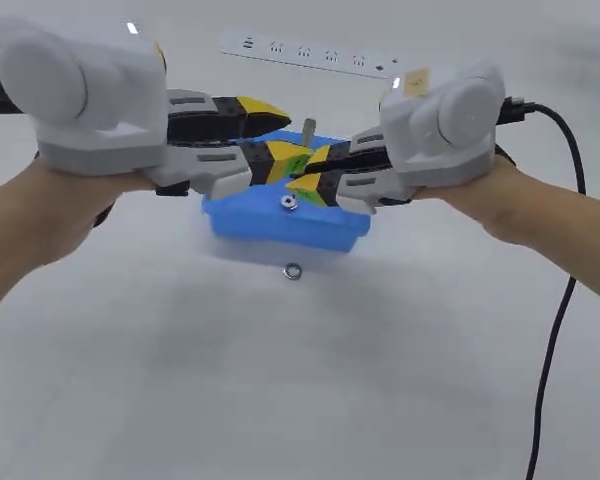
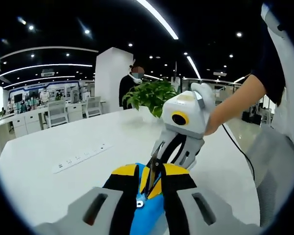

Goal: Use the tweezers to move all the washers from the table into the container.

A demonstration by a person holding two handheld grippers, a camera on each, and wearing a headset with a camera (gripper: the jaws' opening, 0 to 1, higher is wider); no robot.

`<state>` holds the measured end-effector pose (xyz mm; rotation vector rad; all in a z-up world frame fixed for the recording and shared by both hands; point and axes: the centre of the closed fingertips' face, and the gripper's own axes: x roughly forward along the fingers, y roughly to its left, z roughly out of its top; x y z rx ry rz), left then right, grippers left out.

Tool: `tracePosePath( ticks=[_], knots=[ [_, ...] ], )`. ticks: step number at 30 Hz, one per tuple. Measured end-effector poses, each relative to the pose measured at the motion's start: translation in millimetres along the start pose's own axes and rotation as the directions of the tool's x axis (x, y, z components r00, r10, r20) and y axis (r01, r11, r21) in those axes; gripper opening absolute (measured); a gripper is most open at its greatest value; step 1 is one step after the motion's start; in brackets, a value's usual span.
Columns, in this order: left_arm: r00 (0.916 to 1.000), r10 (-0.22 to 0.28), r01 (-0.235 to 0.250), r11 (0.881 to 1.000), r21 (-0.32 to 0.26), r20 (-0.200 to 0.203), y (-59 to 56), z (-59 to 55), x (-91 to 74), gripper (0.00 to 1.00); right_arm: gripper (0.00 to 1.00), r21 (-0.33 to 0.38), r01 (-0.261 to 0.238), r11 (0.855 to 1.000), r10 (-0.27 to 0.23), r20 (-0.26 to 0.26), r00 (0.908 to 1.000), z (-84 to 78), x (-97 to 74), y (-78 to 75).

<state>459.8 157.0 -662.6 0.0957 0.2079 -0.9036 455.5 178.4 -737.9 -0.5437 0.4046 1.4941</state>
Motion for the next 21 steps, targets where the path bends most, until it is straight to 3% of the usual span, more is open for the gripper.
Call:
tracePosePath(
  ticks=[5,12,17,21],
  knots=[
    [0.9990,-0.037,0.038,0.999,0.030,-0.026,-3.7,-2.3,5.2,0.20,0.08,-0.008,-0.009,1.000,0.009,-0.003,1.0000,0.4,0.7,2.2],
    [0.9980,-0.058,0.059,0.997,0.045,-0.027,-8.8,2.3,6.8,0.15,0.08,-0.013,-0.017,1.000,0.017,-0.004,0.9998,0.8,1.5,3.6],
    [0.9949,-0.090,0.093,0.993,0.074,-0.046,-20.1,5.0,8.4,0.09,0.08,-0.020,-0.017,1.000,0.017,-0.007,0.9998,1.3,1.2,3.2],
    [0.9934,-0.087,0.097,0.986,0.138,-0.074,-24.9,5.8,7.2,0.08,0.08,-0.032,-0.016,0.999,0.016,-0.008,0.9998,1.8,1.5,3.3]
  ],
)
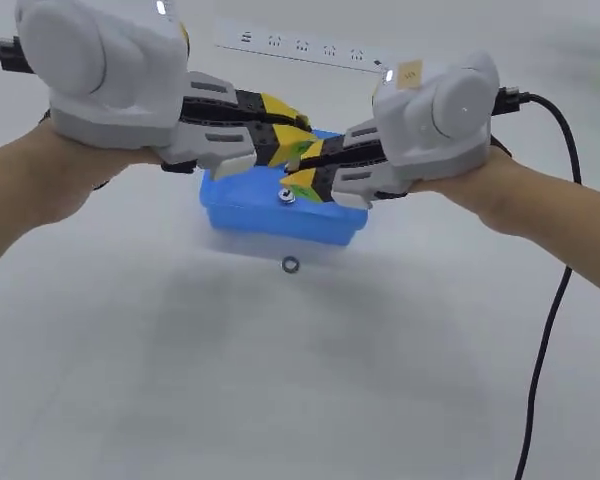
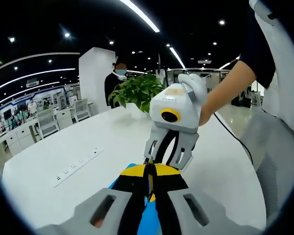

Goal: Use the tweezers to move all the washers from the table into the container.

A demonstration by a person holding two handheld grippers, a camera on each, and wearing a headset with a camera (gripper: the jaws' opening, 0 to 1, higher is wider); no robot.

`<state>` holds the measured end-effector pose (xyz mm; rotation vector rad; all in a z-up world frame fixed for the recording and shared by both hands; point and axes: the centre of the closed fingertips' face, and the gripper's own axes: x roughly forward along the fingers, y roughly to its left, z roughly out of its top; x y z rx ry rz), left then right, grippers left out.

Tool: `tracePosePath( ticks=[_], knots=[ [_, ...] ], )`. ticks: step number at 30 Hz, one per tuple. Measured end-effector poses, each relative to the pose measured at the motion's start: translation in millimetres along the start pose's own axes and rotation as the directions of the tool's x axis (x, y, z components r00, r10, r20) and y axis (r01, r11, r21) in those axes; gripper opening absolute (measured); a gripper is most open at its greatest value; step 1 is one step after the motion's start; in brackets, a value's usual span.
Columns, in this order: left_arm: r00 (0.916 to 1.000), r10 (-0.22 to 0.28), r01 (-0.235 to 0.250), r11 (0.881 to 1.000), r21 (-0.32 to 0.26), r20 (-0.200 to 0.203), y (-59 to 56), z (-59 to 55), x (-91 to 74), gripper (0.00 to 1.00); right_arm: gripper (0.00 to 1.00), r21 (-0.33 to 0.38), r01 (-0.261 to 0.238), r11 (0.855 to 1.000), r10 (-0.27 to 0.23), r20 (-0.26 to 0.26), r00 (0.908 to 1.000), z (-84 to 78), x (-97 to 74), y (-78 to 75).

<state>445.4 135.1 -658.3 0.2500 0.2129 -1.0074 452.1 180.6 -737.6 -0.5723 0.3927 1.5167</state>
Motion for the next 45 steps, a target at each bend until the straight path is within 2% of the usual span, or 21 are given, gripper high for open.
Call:
tracePosePath(
  ticks=[1,2,9,16,20,24,28,35,38,39,41,45],
  knots=[
    [0.9997,0.018,-0.017,0.999,0.045,-0.017,2.0,-0.9,-0.6,0.07,0.08,-0.005,0.003,1.000,-0.003,-0.004,1.0000,-0.1,0.4,-0.3],
    [0.9997,0.014,-0.013,0.998,0.055,-0.021,1.3,-1.4,-0.9,0.07,0.09,-0.007,0.009,1.000,-0.009,-0.007,0.9999,-0.2,0.7,-1.1],
    [0.9997,0.019,-0.018,0.998,0.056,-0.012,5.0,-0.8,-3.2,0.05,0.10,-0.004,0.011,1.000,-0.011,-0.010,0.9999,1.2,-2.1,1.0],
    [0.9997,0.023,-0.023,0.998,0.065,-0.011,3.2,5.3,-4.5,0.05,0.12,0.022,0.033,0.999,-0.032,-0.015,0.9994,2.6,-10.3,1.1],
    [0.9979,0.061,-0.059,0.996,0.068,-0.021,7.0,8.1,-9.2,0.05,0.21,0.071,0.062,0.996,-0.060,-0.030,0.9978,1.9,-14.5,-2.8],
    [0.9954,0.095,-0.095,0.994,0.060,-0.001,9.9,16.3,-18.8,0.05,0.23,0.097,0.083,0.992,-0.080,-0.034,0.9962,0.8,-18.3,-6.8],
    [0.9931,0.117,-0.117,0.992,0.049,0.005,10.5,19.4,-26.6,0.05,0.28,0.105,0.091,0.990,-0.089,-0.022,0.9958,3.2,-26.3,-1.4],
    [0.9926,0.122,-0.122,0.992,0.043,0.005,-4.7,20.4,-31.2,0.05,0.37,0.112,0.127,0.986,-0.127,-0.008,0.9919,0.9,-46.8,9.0],
    [0.9932,0.115,-0.116,0.992,0.054,0.016,-12.4,21.6,-35.5,0.05,0.41,0.214,0.149,0.965,-0.163,0.051,0.9853,3.4,-57.7,11.0],
    [0.9940,0.106,-0.108,0.992,0.058,0.028,-16.3,22.9,-37.2,0.05,0.42,0.228,0.156,0.961,-0.173,0.056,0.9833,2.3,-60.9,10.9],
    [0.9940,0.107,-0.108,0.992,0.067,0.023,-20.1,22.2,-39.6,0.05,0.45,0.244,0.175,0.954,-0.194,0.057,0.9793,-2.1,-68.8,12.0],
    [0.9934,0.112,-0.113,0.991,0.076,0.024,-25.2,24.1,-44.3,0.05,0.49,0.245,0.184,0.952,-0.206,0.069,0.9761,-8.4,-86.5,23.6]
  ],
)
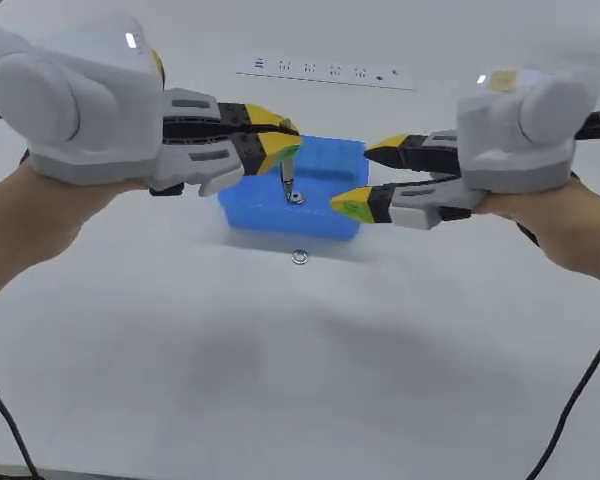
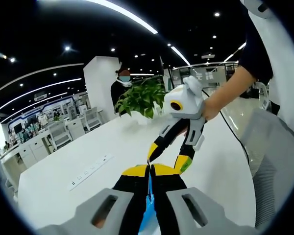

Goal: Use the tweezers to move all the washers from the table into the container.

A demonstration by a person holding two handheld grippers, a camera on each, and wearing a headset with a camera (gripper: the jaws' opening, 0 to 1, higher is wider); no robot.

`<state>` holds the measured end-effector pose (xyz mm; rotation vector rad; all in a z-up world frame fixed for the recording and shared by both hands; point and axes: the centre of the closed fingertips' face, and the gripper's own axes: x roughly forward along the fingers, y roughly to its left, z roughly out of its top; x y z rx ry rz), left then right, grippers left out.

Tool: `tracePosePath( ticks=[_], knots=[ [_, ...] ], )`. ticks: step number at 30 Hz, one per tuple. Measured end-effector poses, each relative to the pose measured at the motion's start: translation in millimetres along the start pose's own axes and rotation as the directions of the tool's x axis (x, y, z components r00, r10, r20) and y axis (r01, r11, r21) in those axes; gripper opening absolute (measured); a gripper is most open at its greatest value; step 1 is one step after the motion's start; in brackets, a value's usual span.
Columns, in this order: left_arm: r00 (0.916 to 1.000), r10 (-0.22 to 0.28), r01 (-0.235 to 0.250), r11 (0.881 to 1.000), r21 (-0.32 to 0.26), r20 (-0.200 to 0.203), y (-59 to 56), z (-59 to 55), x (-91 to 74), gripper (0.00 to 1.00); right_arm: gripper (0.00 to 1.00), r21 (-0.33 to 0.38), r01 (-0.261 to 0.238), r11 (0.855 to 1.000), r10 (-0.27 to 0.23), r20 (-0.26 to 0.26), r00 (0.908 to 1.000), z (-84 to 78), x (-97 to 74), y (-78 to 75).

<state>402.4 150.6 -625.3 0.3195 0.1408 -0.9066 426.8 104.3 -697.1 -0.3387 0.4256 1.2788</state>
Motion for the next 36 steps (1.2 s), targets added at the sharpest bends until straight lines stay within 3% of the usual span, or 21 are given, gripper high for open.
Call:
tracePosePath(
  ticks=[3,6,10,17,24,25,27,31,36],
  knots=[
    [1.0000,-0.003,0.003,1.000,0.004,0.008,-6.1,3.0,-1.4,0.05,0.52,0.009,0.000,1.000,0.000,0.000,1.0000,-9.1,-14.3,6.4],
    [1.0000,-0.007,0.007,1.000,0.006,0.006,-14.0,1.8,0.6,0.05,0.57,0.001,-0.003,1.000,0.003,-0.036,0.9993,-25.3,-26.2,14.1],
    [0.9998,-0.016,0.016,1.000,-0.005,-0.007,-23.3,-5.7,2.9,0.05,0.63,-0.018,-0.011,1.000,0.010,-0.071,0.9974,-43.2,-37.9,25.8],
    [0.9990,-0.034,0.032,0.999,-0.041,-0.031,-38.4,-23.7,5.0,0.05,0.71,-0.045,-0.049,0.998,0.044,-0.094,0.9946,-55.9,-46.3,43.7],
    [0.9979,-0.043,0.040,0.997,-0.066,-0.048,-41.9,-37.8,5.5,0.05,0.82,-0.065,-0.089,0.994,0.081,-0.122,0.9892,-65.0,-46.5,52.6],
    [0.9980,-0.042,0.039,0.997,-0.069,-0.047,-41.7,-38.0,5.4,0.05,0.85,-0.067,-0.087,0.994,0.079,-0.123,0.9893,-65.3,-46.3,53.0],
    [0.9983,-0.041,0.038,0.997,-0.071,-0.042,-41.3,-38.6,5.7,0.05,0.91,-0.110,-0.037,0.993,0.023,-0.128,0.9915,-67.6,-46.4,47.1],
    [0.9981,-0.048,0.045,0.996,-0.073,-0.038,-42.1,-41.3,7.5,0.05,1.00,-0.094,-0.025,0.995,0.014,-0.119,0.9928,-70.5,-46.3,50.6],
    [0.9973,-0.060,0.056,0.995,-0.084,-0.043,-43.0,-46.9,12.2,0.05,1.00,-0.068,-0.039,0.997,0.030,-0.122,0.9921,-79.8,-47.6,57.9]
  ],
)
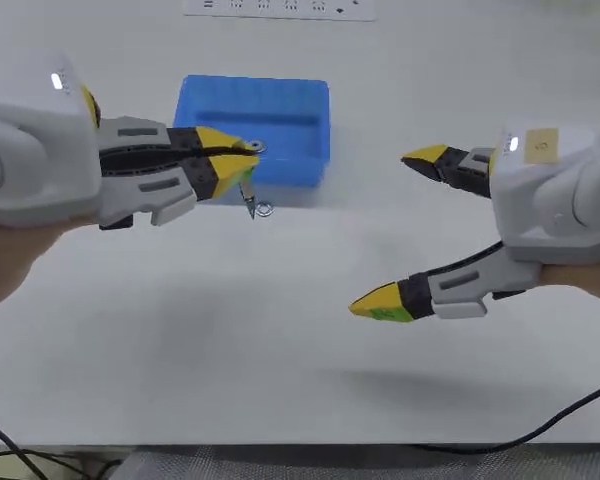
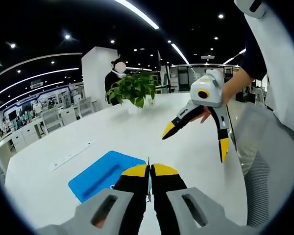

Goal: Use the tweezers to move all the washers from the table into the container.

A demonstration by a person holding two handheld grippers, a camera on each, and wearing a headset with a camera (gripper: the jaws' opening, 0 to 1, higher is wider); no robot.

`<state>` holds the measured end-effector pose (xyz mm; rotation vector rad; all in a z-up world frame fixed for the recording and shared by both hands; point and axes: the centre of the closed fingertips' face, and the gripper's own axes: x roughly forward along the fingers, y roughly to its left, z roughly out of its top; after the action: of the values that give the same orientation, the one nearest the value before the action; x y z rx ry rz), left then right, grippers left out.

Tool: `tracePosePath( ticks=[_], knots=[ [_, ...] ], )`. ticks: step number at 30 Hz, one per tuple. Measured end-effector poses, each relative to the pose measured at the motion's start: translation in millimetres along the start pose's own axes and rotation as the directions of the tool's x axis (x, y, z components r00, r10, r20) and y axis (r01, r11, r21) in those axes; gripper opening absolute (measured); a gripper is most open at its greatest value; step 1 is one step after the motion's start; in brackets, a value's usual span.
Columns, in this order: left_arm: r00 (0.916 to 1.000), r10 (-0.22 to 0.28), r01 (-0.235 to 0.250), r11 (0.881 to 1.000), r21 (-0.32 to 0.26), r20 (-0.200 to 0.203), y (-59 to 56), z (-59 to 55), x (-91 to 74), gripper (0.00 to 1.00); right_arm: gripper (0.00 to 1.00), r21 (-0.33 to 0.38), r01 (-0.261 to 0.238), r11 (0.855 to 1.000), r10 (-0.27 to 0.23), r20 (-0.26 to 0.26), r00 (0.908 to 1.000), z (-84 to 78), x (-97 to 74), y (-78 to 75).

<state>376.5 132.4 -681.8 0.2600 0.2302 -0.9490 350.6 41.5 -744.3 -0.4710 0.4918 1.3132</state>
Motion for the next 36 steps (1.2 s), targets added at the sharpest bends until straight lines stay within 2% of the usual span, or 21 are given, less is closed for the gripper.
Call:
tracePosePath(
  ticks=[8,18,26,32,34,36],
  knots=[
    [0.9999,-0.005,0.005,1.000,-0.004,0.009,2.1,0.0,11.8,0.05,1.00,0.058,-0.007,0.998,0.006,0.030,0.9995,-3.5,-2.0,4.5],
    [0.9997,-0.021,0.021,1.000,-0.001,-0.009,1.9,-8.5,21.5,0.05,0.98,0.098,-0.006,0.995,0.003,0.028,0.9996,-12.0,-1.5,8.9],
    [0.9994,-0.032,0.031,0.999,-0.003,-0.015,2.0,-12.9,23.2,0.05,0.96,0.122,-0.016,0.992,0.013,0.023,0.9996,-15.3,-0.8,15.7],
    [0.9983,-0.059,0.059,0.998,-0.020,-0.006,-1.8,-13.2,20.8,0.05,0.95,0.131,-0.022,0.991,0.017,0.032,0.9993,-11.5,2.1,15.8],
    [0.9983,-0.058,0.057,0.997,-0.049,-0.011,0.4,-14.3,19.4,0.05,0.95,0.128,-0.027,0.991,0.022,0.037,0.9991,-8.5,4.9,14.7],
    [0.9988,-0.040,0.038,0.997,-0.068,-0.027,7.5,-16.3,18.3,0.05,0.93,0.125,-0.032,0.992,0.027,0.043,0.9987,-4.6,9.2,12.4]
  ],
)
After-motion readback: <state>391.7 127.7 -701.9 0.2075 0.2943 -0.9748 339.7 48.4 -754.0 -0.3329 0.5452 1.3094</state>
